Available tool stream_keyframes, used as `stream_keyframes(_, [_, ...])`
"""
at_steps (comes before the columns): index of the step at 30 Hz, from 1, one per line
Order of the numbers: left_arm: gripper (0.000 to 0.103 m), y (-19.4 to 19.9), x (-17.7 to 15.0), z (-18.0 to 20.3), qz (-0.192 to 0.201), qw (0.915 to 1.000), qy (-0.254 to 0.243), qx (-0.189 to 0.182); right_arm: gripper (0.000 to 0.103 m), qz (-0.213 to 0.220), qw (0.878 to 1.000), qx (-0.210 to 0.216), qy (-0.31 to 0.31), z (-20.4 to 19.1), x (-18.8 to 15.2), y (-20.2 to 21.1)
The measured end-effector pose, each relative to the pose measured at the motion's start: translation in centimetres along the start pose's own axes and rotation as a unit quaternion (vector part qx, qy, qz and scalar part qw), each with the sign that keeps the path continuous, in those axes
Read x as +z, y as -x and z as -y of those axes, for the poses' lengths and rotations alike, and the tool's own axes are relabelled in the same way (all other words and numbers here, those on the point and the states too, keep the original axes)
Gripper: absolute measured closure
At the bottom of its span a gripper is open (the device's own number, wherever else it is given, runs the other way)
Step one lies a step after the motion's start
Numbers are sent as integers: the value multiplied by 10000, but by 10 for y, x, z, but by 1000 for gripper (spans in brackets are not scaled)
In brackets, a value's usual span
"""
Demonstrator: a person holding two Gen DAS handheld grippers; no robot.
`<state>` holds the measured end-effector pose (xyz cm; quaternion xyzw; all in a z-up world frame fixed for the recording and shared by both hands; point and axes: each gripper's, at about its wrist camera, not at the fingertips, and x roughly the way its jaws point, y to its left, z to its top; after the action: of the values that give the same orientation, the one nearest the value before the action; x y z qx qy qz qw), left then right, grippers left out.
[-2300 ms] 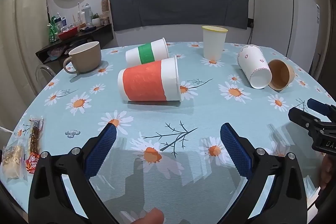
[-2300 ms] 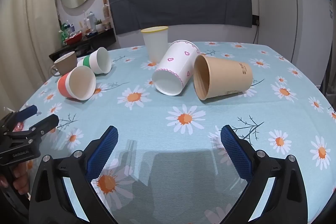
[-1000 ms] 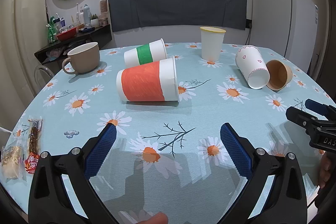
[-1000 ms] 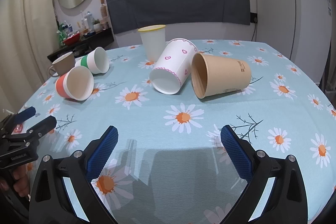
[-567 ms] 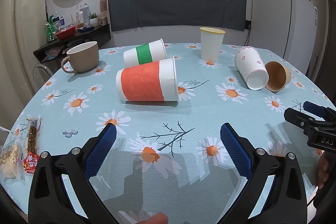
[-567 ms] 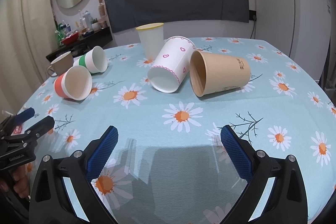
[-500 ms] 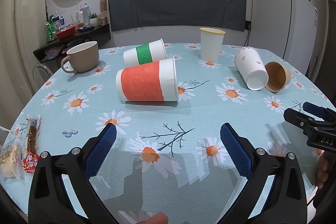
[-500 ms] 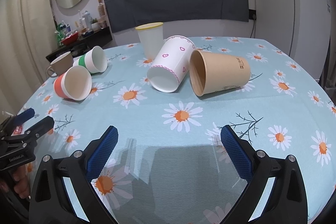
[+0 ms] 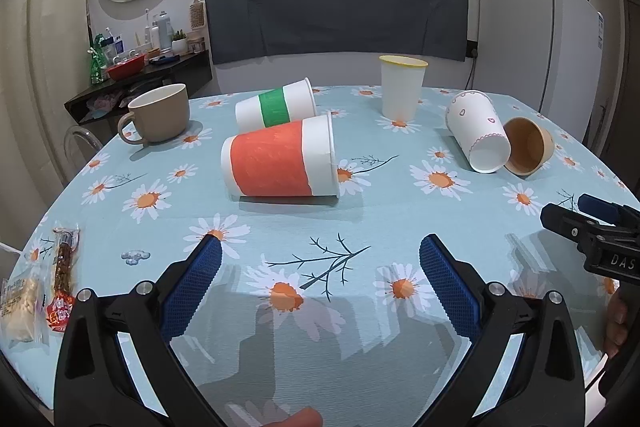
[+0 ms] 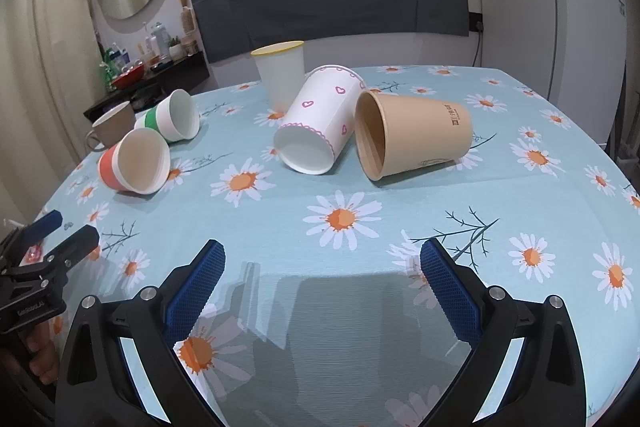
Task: Flip cup upside down
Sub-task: 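Move the right tool toward the tan kraft cup lying on its side, then close the right gripper on the tan cup's rim and lift it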
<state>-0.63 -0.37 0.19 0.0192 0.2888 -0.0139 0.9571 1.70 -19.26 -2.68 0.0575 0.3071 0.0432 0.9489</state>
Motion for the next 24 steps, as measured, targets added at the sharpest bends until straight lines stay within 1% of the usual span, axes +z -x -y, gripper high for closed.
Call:
stream_keyframes(4, [6,0,0,0,1,10000,15,-22,9,-139,9995,-282,-56,1,3,-4])
stream_keyframes(7, [6,0,0,-1,4,10000,15,-52,9,-129,9994,-308,-87,2,6,-5])
stream_keyframes(11, [6,0,0,-1,11,10000,23,-95,9,-275,9989,-324,-217,9,17,-13])
stream_keyframes(13, [6,0,-1,-2,16,9999,39,-119,9,-244,9980,-519,-275,14,25,-14])
stream_keyframes(16, [6,0,0,-3,19,9998,54,-203,9,-190,9941,-1052,-209,20,40,-19])
stream_keyframes(17, [6,0,0,-3,20,9997,61,-232,9,-181,9928,-1167,-207,23,44,-21])
stream_keyframes(20, [6,0,-1,-4,18,9995,62,-305,10,-246,9901,-1366,-200,28,55,-29])
stream_keyframes(23, [6,-1,0,-2,-15,9993,17,-362,11,-217,9862,-1631,-188,32,64,-36])
stream_keyframes(24, [6,-1,-1,-2,-16,9993,2,-377,12,-216,9854,-1679,-190,34,66,-38])
